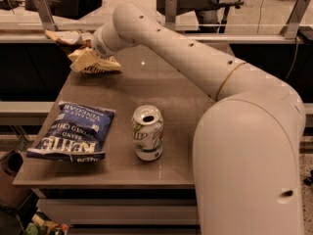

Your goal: Pick brown chip bag

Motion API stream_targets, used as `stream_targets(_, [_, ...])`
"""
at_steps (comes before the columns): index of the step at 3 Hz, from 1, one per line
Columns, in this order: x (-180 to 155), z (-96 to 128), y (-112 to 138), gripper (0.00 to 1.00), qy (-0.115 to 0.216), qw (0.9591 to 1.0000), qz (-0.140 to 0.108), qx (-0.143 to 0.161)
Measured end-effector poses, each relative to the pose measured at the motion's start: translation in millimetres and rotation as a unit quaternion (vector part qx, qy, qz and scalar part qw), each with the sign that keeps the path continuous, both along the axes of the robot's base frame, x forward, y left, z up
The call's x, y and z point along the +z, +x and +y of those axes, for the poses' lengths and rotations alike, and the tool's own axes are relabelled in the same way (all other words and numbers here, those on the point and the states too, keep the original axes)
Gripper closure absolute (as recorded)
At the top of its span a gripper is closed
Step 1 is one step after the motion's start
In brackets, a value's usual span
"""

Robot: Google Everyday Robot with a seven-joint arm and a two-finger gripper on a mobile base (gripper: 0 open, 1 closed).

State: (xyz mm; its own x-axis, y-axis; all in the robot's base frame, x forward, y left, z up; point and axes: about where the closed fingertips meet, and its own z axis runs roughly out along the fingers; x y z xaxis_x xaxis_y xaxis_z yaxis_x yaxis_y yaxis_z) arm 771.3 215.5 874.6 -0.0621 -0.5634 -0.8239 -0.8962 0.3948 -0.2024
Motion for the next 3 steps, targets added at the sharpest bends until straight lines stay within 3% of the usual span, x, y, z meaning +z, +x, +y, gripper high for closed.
stream_targets(1, [-14.7,17.3,4.3,0.41,0.001,0.9999,0.006,0.014])
stream_targets(3, [-18.9,21.8,3.1,0.87,0.000,0.9998,0.009,0.017])
